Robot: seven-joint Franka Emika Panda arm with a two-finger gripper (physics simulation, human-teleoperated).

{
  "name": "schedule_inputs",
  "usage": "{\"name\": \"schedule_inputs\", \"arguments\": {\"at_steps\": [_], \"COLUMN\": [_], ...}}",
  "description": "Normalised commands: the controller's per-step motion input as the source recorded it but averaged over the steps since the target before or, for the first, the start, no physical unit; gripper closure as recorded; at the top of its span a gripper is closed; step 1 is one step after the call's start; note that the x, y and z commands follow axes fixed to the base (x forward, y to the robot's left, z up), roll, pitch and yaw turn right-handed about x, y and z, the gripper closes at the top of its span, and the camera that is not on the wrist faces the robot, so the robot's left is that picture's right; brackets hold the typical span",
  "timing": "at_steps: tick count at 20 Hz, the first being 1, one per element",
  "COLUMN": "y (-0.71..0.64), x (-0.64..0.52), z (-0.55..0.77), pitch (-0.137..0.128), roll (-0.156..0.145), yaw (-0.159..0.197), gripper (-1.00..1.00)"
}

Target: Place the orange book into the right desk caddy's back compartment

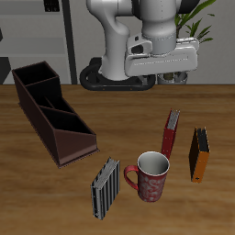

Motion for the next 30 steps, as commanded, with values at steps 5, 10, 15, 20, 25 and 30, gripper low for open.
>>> {"name": "schedule_inputs", "arguments": {"at_steps": [5,10,15,20,25,30], "y": [0.39,0.22,0.12,0.15,0.10,0.13], "x": [0.28,0.28,0.19,0.11,0.11,0.06], "z": [0.03,-0.09,-0.13,-0.13,-0.06,-0.11], "pitch": [-0.028,-0.012,0.003,0.007,0.010,-0.020], "roll": [0.015,-0.017,-0.036,0.002,-0.002,-0.021], "yaw": [0.028,0.035,-0.016,0.000,-0.039,-0.005], "gripper": [-1.00,-1.00,-1.00,-1.00,-1.00,-1.00]}}
